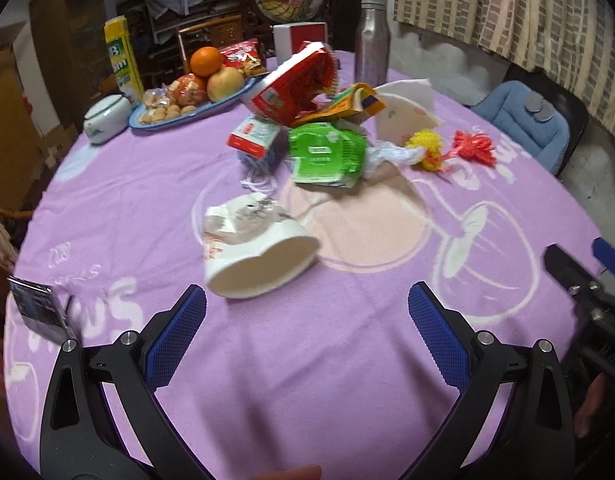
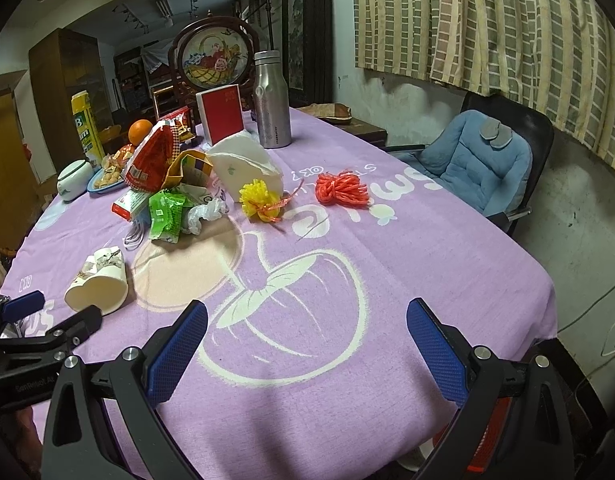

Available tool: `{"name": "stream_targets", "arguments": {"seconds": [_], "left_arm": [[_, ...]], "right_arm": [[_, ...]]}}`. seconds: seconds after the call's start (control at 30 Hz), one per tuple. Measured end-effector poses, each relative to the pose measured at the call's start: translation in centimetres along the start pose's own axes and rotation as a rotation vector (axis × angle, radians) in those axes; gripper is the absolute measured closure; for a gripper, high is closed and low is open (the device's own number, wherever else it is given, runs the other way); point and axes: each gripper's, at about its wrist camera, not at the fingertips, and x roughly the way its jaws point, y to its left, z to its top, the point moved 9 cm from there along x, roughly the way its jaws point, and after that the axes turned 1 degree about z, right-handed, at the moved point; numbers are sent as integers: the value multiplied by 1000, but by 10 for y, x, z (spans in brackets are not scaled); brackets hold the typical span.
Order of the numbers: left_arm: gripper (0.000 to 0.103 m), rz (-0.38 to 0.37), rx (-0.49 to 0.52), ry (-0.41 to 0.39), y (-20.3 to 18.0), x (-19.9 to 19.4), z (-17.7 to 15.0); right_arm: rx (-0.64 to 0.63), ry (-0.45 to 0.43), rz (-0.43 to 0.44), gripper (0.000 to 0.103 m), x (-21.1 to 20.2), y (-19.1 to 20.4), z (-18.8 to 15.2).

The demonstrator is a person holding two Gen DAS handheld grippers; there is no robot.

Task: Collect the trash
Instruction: 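Move the left tool to the white paper cup and close on it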

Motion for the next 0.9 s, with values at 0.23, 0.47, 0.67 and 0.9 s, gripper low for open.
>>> {"name": "stream_targets", "arguments": {"seconds": [0.23, 0.47, 0.67, 0.9], "left_arm": [[6, -54, -56, 47, 29, 9, 0], [6, -34, -87, 146, 40, 39, -2], [6, 9, -88, 156, 48, 56, 2], [6, 78, -85, 117, 68, 51, 4]], "right_arm": [[42, 16, 14, 6, 10, -11, -1], [63, 43, 28, 6, 22, -19, -3], [65, 43, 33, 6, 24, -24, 1], [100, 51, 30, 6, 28, -32, 3]]}}
